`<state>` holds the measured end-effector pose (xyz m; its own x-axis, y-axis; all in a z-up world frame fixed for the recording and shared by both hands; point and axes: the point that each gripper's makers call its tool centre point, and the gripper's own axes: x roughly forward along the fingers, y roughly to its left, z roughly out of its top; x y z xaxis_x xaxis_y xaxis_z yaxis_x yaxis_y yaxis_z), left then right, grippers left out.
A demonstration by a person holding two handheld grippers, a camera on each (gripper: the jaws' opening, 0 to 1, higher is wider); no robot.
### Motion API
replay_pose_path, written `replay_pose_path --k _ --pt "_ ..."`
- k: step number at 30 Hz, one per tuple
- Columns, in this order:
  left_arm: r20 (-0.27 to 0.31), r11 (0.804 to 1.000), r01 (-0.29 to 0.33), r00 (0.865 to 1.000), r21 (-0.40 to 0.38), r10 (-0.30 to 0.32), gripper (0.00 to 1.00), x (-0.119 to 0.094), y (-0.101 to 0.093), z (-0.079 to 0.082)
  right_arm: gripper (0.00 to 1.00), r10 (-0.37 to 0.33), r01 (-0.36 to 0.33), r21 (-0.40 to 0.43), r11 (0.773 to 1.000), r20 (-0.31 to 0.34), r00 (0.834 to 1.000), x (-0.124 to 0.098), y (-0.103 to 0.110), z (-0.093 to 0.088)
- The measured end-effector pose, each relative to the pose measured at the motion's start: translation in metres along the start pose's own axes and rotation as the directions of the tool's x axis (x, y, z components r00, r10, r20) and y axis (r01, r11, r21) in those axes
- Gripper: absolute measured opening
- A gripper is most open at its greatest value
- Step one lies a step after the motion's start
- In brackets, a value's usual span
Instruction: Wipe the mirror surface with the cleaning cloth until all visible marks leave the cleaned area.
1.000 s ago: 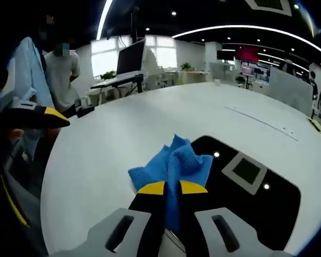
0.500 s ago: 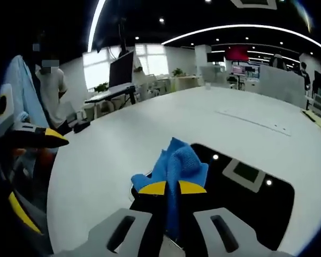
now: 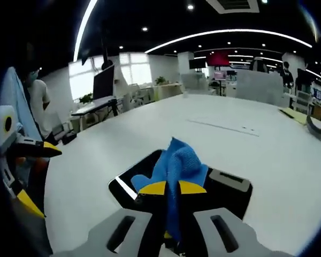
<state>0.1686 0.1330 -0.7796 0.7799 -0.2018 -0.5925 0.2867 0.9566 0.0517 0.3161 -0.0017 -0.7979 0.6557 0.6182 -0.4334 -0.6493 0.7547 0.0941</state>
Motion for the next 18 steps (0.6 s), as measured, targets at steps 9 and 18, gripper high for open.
replay_pose_path --k 9,18 --pt "-0.016 1.0 0.014 1.0 0.02 -0.013 0.94 0.002 -0.006 -0.002 0.03 -0.13 0.131 0.051 0.99 -0.016 0.991 -0.04 -0.066 -0.018" --pt "-0.03 0.999 0.014 0.999 0.03 -0.014 0.94 0.001 -0.007 -0.005 0.03 -0.219 0.222 0.066 0.973 -0.045 0.975 -0.066 -0.111 -0.038"
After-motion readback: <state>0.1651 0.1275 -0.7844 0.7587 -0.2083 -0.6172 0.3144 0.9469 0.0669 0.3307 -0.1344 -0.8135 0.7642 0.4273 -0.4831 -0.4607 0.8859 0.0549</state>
